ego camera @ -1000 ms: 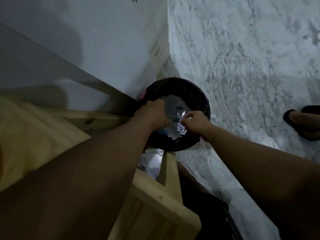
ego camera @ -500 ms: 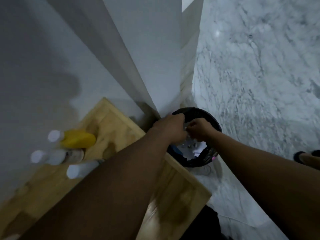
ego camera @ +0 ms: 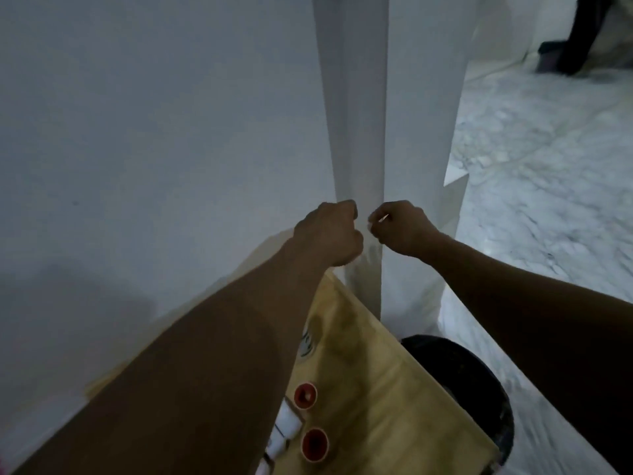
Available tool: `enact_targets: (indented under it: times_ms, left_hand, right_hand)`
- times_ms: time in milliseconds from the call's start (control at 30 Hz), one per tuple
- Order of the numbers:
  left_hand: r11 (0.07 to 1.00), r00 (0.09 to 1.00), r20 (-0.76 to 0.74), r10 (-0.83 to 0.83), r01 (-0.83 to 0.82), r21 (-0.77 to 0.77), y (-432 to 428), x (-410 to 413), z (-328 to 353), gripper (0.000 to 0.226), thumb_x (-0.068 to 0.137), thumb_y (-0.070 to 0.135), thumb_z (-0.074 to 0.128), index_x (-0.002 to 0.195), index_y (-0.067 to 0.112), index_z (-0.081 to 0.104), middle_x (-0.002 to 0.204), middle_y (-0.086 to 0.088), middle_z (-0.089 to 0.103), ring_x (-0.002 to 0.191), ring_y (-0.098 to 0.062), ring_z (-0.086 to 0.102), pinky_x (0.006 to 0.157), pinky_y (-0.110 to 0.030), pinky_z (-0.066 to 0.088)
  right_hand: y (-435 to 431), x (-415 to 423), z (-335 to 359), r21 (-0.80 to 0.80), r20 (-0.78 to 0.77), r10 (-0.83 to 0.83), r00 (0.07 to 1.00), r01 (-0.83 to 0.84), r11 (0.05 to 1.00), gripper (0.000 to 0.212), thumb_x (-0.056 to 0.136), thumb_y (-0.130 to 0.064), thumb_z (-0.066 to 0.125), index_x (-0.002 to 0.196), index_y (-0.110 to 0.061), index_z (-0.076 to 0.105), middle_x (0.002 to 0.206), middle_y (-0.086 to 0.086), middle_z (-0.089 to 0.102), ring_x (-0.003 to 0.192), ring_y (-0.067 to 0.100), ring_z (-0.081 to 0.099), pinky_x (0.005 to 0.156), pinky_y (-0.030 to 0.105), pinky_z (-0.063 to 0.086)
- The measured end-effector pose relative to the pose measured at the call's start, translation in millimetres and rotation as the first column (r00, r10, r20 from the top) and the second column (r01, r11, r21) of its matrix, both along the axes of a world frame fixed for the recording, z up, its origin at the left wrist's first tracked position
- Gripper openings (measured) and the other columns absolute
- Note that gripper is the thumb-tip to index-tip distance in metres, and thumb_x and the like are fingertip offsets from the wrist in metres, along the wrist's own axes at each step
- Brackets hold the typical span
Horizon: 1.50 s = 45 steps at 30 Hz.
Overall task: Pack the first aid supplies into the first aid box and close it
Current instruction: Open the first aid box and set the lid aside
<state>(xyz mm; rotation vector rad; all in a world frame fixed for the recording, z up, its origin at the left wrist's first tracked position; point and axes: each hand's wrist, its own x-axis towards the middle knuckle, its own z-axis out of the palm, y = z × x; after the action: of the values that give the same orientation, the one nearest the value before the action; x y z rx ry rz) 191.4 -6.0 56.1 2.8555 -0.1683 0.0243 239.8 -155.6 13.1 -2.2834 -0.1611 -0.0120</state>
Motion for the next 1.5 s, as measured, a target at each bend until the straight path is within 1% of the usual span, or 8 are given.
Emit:
enact_targets:
  times_ms: [167,500,967,1100,1200,1333,1433,1500]
  left_hand:
    - [0.994,0.970,0.222,0.099,-0.086,-0.065,31.6,-64.1,22.7,0.042,0.091,0.032,0.057,0.131,0.021,0.055,0.125,-0.006,0.062,0.111,-0.028,0.061,0.092,-0.038,0.051]
    - [0.953,0.886,0.366,0.285,-0.302,-0.010,83.5,-231.4,53.2,0.040,0.091,0.037,0.058,0.130,0.027,0.056,0.127,0.000,0.064,0.112,-0.024,0.061,0.089,-0.038,0.051]
    - [0.764,0.704,0.357,0.614,-0.643,-0.047,209.2,-379.6,12.0,0.047,0.093,0.040,0.059,0.135,0.020,0.055,0.134,-0.008,0.060,0.122,-0.030,0.056,0.099,-0.045,0.049]
    - [0.672,0.649,0.253,0.718,-0.740,-0.008,243.2,-400.3,-26.5,0.058,0.095,0.049,0.054,0.144,0.020,0.045,0.146,-0.012,0.048,0.132,-0.034,0.046,0.104,-0.048,0.042]
    - [0.651,0.635,0.200,0.746,-0.759,-0.020,260.5,-406.9,-51.2,0.060,0.098,0.056,0.044,0.145,0.020,0.045,0.151,-0.012,0.043,0.136,-0.033,0.041,0.105,-0.049,0.041]
    - [0.641,0.617,0.282,0.734,-0.767,0.009,265.0,-405.8,-60.1,0.062,0.097,0.061,0.039,0.143,0.021,0.049,0.148,-0.010,0.046,0.134,-0.031,0.042,0.102,-0.049,0.044]
    - [0.625,0.620,0.320,0.717,-0.774,0.101,261.5,-405.9,-61.1,0.065,0.095,0.066,0.036,0.141,0.022,0.051,0.141,-0.010,0.050,0.130,-0.031,0.044,0.096,-0.048,0.047]
    - [0.611,0.614,0.346,0.709,-0.781,0.133,257.0,-405.3,-61.3,0.067,0.095,0.068,0.034,0.140,0.023,0.053,0.139,-0.010,0.052,0.129,-0.031,0.045,0.094,-0.047,0.048]
  right_hand:
    - [28.2,-40.4,31.3,0.008,0.255,0.054,0.965,-0.058,0.998,0.016,0.088,-0.024,0.062,0.100,-0.018,0.070,0.097,0.005,0.071,0.087,0.021,0.070,0.084,0.036,0.057]
    - [86.7,-178.6,66.8,-0.096,0.407,0.294,0.865,-0.279,0.955,0.015,0.084,-0.026,0.065,0.097,-0.023,0.069,0.105,0.004,0.068,0.085,0.017,0.065,0.078,0.029,0.049]
    - [196.3,-287.7,57.8,-0.208,0.328,0.568,0.755,-0.529,0.823,0.019,0.085,-0.029,0.065,0.102,-0.022,0.068,0.092,0.001,0.065,0.094,0.023,0.064,0.088,0.036,0.052]
    - [229.4,-299.2,27.4,-0.192,0.242,0.631,0.737,-0.602,0.775,0.025,0.086,-0.030,0.064,0.108,-0.019,0.068,0.105,0.006,0.068,0.096,0.023,0.064,0.088,0.038,0.053]
    - [249.1,-306.1,4.1,-0.149,0.190,0.655,0.731,-0.638,0.755,0.024,0.086,-0.031,0.064,0.108,-0.020,0.066,0.098,0.004,0.066,0.095,0.022,0.063,0.085,0.034,0.051]
    - [267.1,-312.1,-23.0,0.025,0.240,0.547,0.802,-0.569,0.822,0.019,0.086,-0.030,0.064,0.102,-0.020,0.060,0.073,-0.002,0.064,0.080,0.018,0.063,0.077,0.032,0.050]
    - [271.3,-323.8,-37.0,0.184,0.223,0.411,0.884,-0.453,0.873,0.024,0.088,-0.033,0.063,0.104,-0.016,0.056,0.080,-0.001,0.065,0.078,0.015,0.059,0.063,0.024,0.041]
    - [276.9,-334.0,-46.8,0.285,0.133,0.355,0.925,-0.379,0.880,0.028,0.088,-0.037,0.063,0.104,-0.016,0.054,0.092,0.001,0.065,0.085,0.016,0.060,0.067,0.025,0.044]
